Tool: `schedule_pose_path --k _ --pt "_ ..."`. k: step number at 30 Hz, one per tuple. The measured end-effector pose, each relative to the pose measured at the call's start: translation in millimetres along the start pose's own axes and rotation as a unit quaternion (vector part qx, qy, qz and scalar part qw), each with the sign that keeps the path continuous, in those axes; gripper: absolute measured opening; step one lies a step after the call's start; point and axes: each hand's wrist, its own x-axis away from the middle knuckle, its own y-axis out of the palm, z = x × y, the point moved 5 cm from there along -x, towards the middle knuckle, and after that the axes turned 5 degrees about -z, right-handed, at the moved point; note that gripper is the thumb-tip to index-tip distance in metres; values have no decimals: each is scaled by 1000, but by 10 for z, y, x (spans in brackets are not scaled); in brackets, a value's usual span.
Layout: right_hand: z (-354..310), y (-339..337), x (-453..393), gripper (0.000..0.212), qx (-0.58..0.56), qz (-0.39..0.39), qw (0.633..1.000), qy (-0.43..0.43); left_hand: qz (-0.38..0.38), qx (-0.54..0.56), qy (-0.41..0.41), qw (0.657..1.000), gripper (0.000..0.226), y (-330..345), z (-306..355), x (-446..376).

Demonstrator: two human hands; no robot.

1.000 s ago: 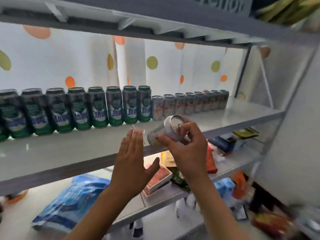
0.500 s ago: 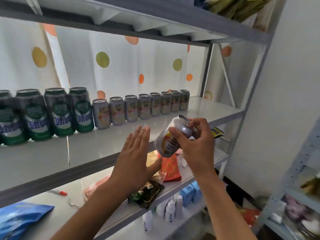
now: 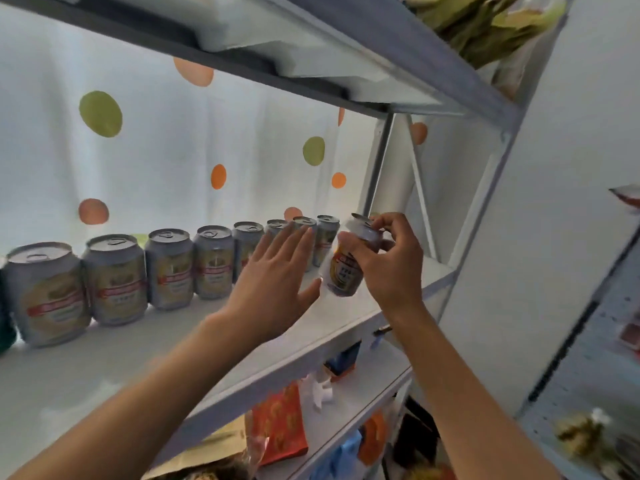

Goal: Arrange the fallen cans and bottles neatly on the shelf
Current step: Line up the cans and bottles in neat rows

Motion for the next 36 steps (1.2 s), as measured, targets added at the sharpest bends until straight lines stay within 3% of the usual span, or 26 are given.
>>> schedule_pose_path --k 10,20,26,36 --pt "556 98 -1108 38 49 3 997 -53 25 49 -34 998 66 450 -166 -951" --pt "972 18 -1706 41 15 -5 998 -60 11 -75 -41 996 65 994 -62 -1394" --pt "1259 -58 -1904 37 14 -13 996 -82 -24 -227 -81 970 65 1291 -10 -1670" --pt "1829 204 -1887 30 -57 -65 994 -67 51 -209 -95 972 53 1569 -48 -1671"
